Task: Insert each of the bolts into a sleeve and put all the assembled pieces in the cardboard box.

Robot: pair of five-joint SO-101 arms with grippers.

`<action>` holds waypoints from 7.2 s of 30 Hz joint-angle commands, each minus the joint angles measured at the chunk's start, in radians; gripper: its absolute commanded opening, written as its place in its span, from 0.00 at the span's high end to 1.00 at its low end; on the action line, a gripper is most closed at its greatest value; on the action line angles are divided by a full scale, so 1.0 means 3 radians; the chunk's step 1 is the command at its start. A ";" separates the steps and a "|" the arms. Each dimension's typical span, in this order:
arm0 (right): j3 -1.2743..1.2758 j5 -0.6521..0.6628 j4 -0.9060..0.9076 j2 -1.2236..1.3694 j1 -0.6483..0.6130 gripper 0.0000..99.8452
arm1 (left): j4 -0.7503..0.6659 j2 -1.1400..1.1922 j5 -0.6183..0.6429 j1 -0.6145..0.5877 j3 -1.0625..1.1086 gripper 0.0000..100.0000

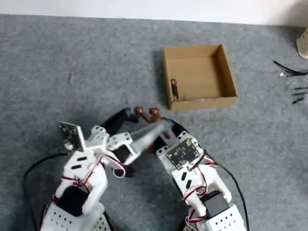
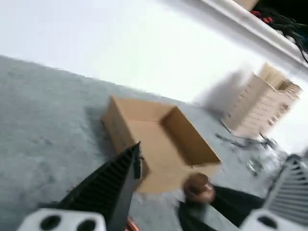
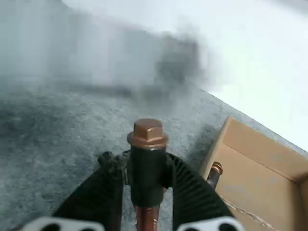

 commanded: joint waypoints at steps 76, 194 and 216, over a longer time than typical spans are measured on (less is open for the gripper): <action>-0.4130 -0.1314 -0.0570 0.6181 0.1322 0.74 | 0.0271 -0.0079 -0.2240 -0.0846 0.0473 0.99; -0.1782 -0.0051 0.0534 0.4790 -0.0335 0.87 | 0.0292 -0.0084 -0.2225 -0.1036 0.0422 0.99; -0.0985 -0.0066 0.0678 0.2657 0.0008 1.00 | 0.0650 -0.0043 -0.2276 -0.0790 0.0115 0.99</action>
